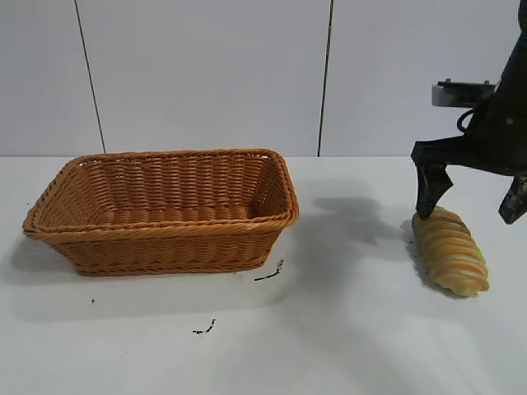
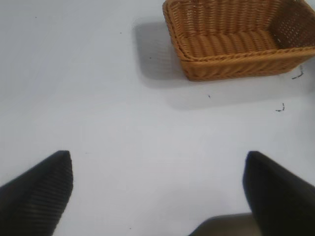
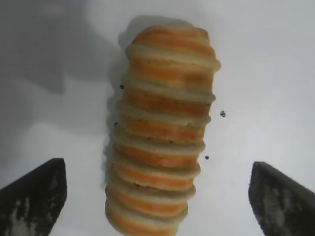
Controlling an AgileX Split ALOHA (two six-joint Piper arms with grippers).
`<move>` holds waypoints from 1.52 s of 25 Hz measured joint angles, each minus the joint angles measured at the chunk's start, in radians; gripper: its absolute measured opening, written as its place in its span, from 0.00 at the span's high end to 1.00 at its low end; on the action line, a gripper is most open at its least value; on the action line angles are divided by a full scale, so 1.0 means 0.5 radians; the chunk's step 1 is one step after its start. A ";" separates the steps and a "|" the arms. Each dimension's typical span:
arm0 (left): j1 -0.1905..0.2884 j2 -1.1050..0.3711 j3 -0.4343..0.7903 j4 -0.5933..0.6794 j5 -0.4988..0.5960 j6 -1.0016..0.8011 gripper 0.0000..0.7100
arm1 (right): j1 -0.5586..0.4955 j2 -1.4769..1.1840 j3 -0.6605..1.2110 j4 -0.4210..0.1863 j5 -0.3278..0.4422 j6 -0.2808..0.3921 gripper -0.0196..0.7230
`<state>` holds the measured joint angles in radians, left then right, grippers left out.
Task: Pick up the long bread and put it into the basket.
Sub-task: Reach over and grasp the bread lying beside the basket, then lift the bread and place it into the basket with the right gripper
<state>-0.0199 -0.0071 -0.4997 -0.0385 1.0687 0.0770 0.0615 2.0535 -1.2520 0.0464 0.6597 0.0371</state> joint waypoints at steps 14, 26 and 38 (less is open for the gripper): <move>0.000 0.000 0.000 0.000 0.000 0.000 0.03 | 0.000 0.035 -0.021 -0.013 0.044 0.000 0.83; 0.000 0.000 0.000 0.000 0.000 0.000 0.03 | 0.000 -0.251 -0.744 -0.059 0.695 -0.091 0.83; 0.000 0.000 0.000 0.000 0.000 0.000 0.03 | 0.153 -0.124 -1.299 -0.015 0.877 -0.222 0.85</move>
<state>-0.0199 -0.0071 -0.4997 -0.0385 1.0687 0.0770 0.1381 1.9914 -1.9015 0.0389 1.0982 -0.0739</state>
